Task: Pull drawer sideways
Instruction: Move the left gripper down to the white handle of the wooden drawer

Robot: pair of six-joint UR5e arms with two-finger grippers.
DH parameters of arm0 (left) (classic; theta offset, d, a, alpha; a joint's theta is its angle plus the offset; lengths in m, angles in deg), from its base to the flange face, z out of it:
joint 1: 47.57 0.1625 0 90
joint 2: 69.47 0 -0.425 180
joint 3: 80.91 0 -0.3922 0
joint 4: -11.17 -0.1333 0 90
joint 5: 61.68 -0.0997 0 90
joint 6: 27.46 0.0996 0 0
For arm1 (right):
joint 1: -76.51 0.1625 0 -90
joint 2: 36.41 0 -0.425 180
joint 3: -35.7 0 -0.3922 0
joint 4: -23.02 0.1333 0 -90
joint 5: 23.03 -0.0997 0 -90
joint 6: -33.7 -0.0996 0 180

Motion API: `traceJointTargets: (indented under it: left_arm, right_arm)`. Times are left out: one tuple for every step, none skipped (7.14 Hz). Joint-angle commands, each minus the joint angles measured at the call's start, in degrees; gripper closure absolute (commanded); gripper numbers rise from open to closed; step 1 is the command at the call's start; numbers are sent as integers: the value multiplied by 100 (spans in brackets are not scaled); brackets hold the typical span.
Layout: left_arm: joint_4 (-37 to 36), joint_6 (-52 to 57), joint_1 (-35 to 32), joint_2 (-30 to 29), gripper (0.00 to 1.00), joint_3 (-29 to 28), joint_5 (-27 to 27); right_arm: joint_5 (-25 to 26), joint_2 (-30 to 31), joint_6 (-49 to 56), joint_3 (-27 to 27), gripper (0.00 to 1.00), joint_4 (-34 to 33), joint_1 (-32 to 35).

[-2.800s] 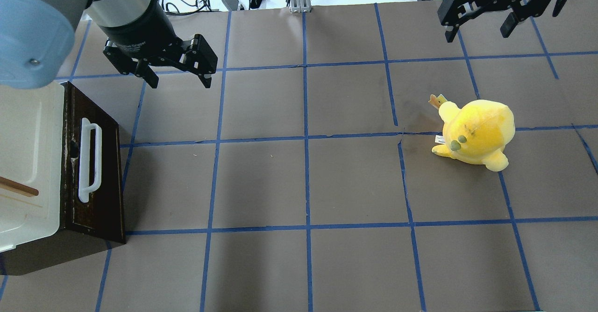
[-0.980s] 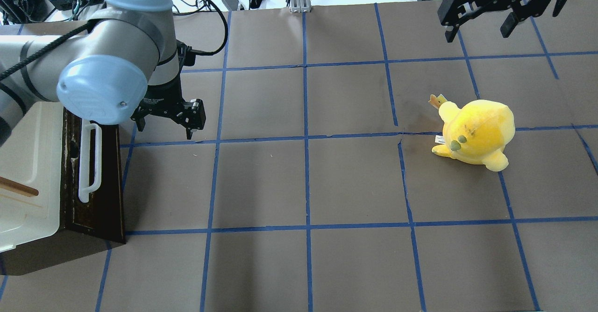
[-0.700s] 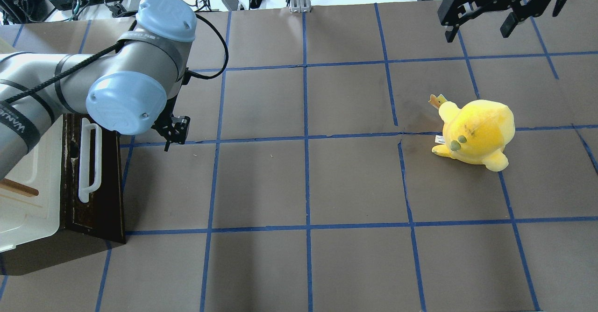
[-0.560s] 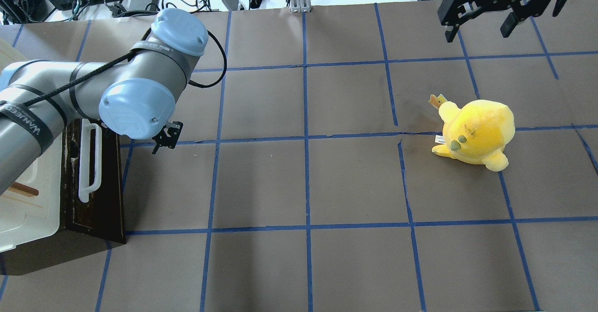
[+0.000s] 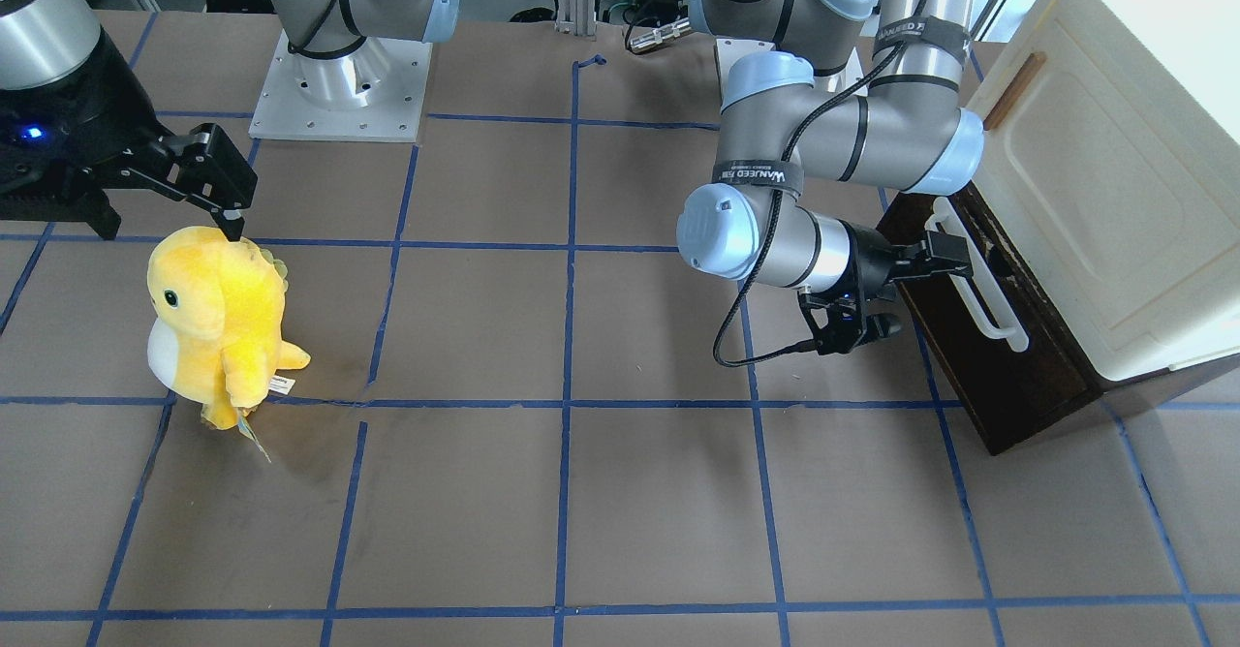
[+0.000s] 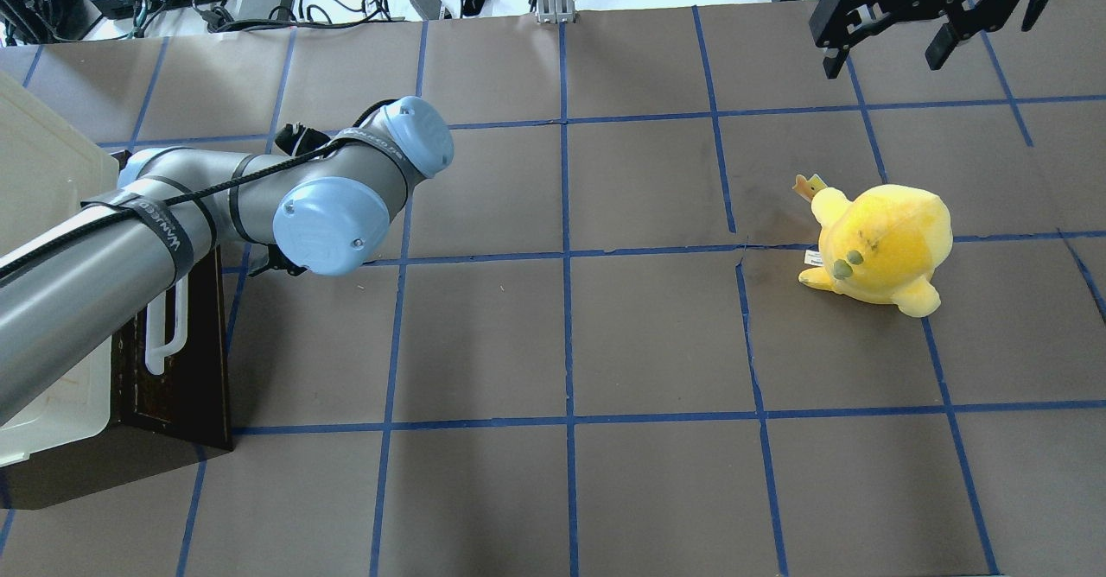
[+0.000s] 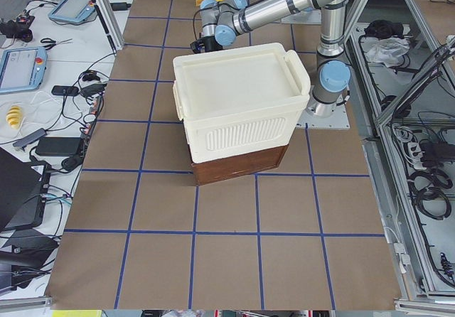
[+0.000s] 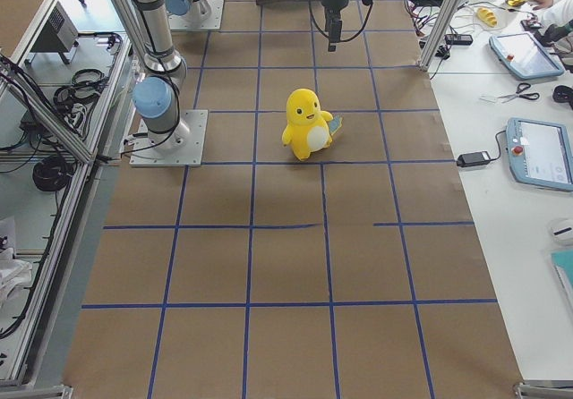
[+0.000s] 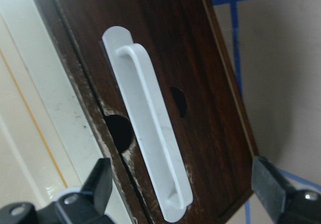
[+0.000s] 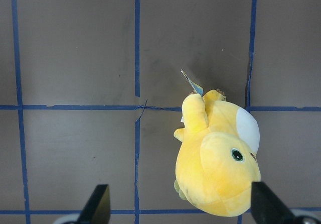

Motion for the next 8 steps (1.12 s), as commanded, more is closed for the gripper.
traceJointTargets:
  left_arm:
    - [306, -857, -78, -272, 0, 228, -1048]
    - [413, -1184, -70, -316, 0, 360, -1358]
    - [414, -1239, -70, -334, 0, 370, -1395]
    - [475, -1257, -52, -447, 0, 379, -1352]
    - [510, -1257, -35, -509, 0, 405, -1326]
    - [771, -1257, 0, -536, 0, 423, -1308]
    - [887, -1266, 18, -528, 0, 423, -1308]
    - [984, -1266, 123, -545, 0, 440, -1308]
  right_arm:
    - [0, 0, 0, 0, 0, -1, 0]
    - [0, 0, 0, 0, 0, -1, 0]
    - [0, 0, 0, 0, 0, -1, 0]
    - [0, 0, 0, 0, 0, -1, 0]
    - [0, 0, 0, 0, 0, -1, 0]
    - [0, 0, 0, 0, 0, -1, 0]
    - [0, 0, 0, 0, 0, -1, 0]
    - [0, 0, 0, 0, 0, -1, 0]
